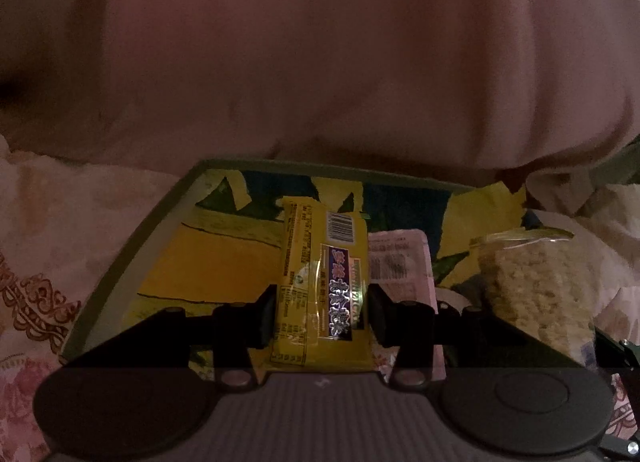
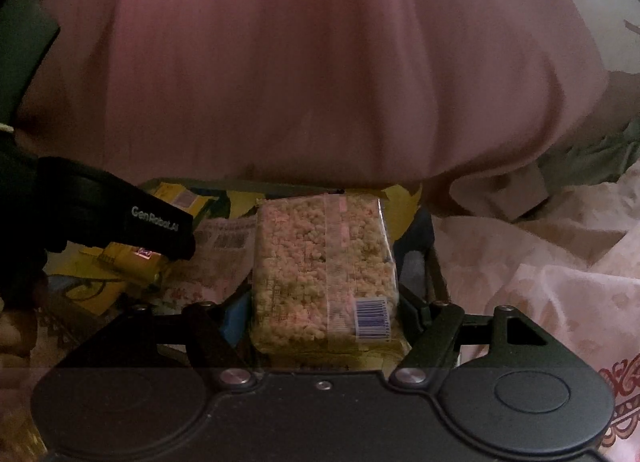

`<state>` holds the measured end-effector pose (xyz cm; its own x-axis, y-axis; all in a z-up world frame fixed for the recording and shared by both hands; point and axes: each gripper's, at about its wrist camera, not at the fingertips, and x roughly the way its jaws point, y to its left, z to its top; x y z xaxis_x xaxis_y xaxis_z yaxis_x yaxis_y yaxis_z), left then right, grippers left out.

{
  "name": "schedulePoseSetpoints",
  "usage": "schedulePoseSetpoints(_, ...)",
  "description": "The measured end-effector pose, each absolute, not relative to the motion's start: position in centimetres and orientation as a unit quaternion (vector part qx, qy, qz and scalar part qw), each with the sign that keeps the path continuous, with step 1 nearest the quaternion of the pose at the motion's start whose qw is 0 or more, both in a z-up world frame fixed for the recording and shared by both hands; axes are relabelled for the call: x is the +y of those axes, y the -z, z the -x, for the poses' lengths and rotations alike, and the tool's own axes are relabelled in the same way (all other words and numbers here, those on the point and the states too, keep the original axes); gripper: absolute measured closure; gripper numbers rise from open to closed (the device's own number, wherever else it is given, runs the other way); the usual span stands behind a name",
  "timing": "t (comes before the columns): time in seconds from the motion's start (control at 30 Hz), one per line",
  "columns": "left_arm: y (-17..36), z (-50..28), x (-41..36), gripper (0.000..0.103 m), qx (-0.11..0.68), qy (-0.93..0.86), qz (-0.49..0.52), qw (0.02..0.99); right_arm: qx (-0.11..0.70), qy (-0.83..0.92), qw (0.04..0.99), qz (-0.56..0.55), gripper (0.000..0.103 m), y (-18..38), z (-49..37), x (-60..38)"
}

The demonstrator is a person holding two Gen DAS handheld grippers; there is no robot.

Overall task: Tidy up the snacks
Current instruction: 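Lift and carry the yellow bar and rice-crispy bar over the box, then lower both bars into the box and open both grippers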

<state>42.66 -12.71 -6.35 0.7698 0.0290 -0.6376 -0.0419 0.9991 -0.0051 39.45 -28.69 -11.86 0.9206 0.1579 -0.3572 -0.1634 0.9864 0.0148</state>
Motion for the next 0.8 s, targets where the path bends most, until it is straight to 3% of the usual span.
schedulePoseSetpoints(0.43, 7.5, -42.5, -13.4, 0.050, 0.356, 0.004, 0.021, 0.934, 0.201, -0.084, 0.976, -0.007, 0.021, 12.4, -40.5, -29.4)
schedulePoseSetpoints(0.8, 4.8, -41.1, -12.4, 0.022, 0.325, 0.006, 0.047, 0.945, 0.140, -0.074, 0.987, -0.008, 0.007, 9.3, -38.2, -30.8)
